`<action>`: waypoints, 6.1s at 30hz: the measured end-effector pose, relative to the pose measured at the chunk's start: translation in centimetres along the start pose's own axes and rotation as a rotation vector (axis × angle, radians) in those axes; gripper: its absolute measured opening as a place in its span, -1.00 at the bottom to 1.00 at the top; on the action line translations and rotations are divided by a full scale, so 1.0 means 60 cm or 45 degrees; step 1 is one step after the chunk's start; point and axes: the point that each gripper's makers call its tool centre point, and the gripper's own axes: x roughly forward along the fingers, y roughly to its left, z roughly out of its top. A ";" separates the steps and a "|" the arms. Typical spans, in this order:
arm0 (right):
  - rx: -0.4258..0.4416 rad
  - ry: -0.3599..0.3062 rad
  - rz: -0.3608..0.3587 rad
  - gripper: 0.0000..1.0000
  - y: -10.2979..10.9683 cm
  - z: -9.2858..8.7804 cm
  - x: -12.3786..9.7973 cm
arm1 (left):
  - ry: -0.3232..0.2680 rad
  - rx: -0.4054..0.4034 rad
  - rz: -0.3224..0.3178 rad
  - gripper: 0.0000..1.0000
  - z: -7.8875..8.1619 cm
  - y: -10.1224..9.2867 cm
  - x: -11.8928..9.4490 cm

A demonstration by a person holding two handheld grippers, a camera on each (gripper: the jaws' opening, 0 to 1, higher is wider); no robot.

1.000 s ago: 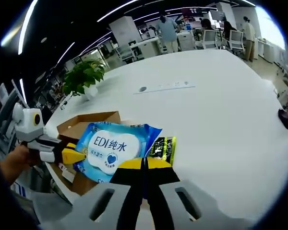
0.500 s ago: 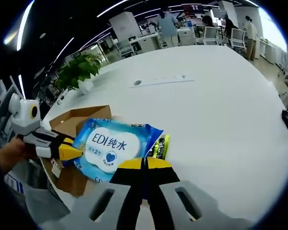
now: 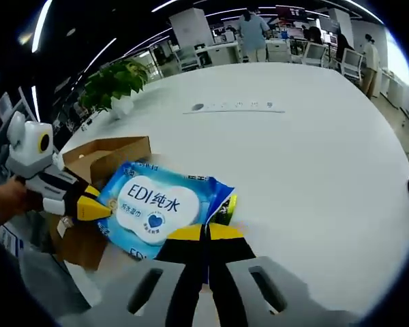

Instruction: Operate the shoe box by opening the lid, removing the specified soft item, and placing it in the target area until the item is outside and the box remains undamaged.

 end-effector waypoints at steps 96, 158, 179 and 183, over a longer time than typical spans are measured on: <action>-0.473 -0.052 0.108 -0.39 0.169 0.031 -0.057 | 0.033 0.366 0.068 -0.42 -0.082 0.069 -0.185; -1.195 0.313 0.375 -1.00 0.415 -0.038 0.146 | 0.203 0.873 -0.219 -1.00 -0.153 0.124 -0.174; -1.162 0.128 0.442 -1.00 0.459 0.035 0.081 | 0.113 0.880 -0.115 -1.00 -0.109 0.114 -0.250; -1.167 0.088 0.458 -1.00 0.467 0.050 0.062 | 0.091 0.867 -0.100 -1.00 -0.096 0.105 -0.270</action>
